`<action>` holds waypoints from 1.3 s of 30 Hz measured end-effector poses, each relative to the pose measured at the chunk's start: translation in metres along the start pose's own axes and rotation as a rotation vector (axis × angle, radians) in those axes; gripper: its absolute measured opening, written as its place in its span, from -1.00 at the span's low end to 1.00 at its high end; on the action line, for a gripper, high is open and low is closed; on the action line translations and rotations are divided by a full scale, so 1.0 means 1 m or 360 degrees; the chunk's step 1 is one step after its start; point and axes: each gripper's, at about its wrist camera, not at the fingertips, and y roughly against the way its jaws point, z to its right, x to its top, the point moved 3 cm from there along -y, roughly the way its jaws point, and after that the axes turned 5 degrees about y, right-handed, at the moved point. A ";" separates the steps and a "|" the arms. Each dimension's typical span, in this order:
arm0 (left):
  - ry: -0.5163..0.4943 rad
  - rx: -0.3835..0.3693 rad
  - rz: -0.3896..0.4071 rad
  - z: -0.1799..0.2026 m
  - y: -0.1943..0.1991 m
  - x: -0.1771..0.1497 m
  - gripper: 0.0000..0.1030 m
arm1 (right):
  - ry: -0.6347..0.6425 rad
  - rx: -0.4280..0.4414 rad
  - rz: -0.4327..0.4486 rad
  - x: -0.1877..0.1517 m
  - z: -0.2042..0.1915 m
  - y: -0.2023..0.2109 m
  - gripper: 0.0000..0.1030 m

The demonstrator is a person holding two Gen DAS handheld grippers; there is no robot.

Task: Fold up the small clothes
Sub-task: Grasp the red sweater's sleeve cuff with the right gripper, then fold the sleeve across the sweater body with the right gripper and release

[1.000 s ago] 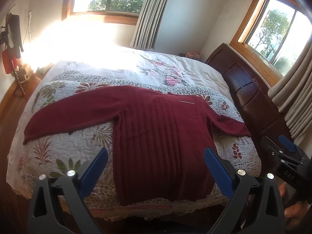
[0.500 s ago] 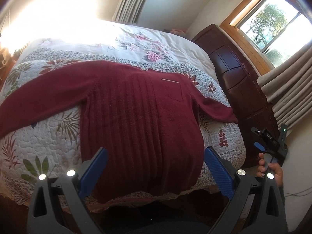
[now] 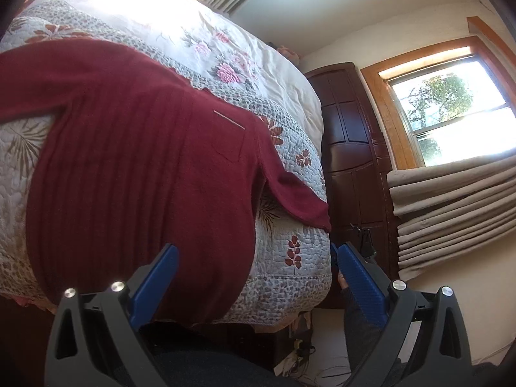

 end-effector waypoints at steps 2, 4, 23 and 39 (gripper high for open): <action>0.0034 0.0029 -0.0019 0.008 -0.009 -0.003 0.92 | -0.0031 -0.0006 -0.0043 0.013 0.009 -0.016 0.31; 0.0060 0.0050 -0.0026 0.015 -0.017 -0.005 0.92 | -0.0030 -0.0032 -0.0064 0.023 0.014 -0.028 0.28; 0.0258 0.0130 -0.0033 0.012 -0.055 -0.012 0.92 | 0.0235 -0.0089 -0.0081 0.046 -0.013 -0.020 -0.82; 0.0336 -0.0169 0.0108 -0.024 -0.012 0.056 0.92 | 0.1201 -0.0121 -0.0001 -0.076 -0.244 0.009 -0.82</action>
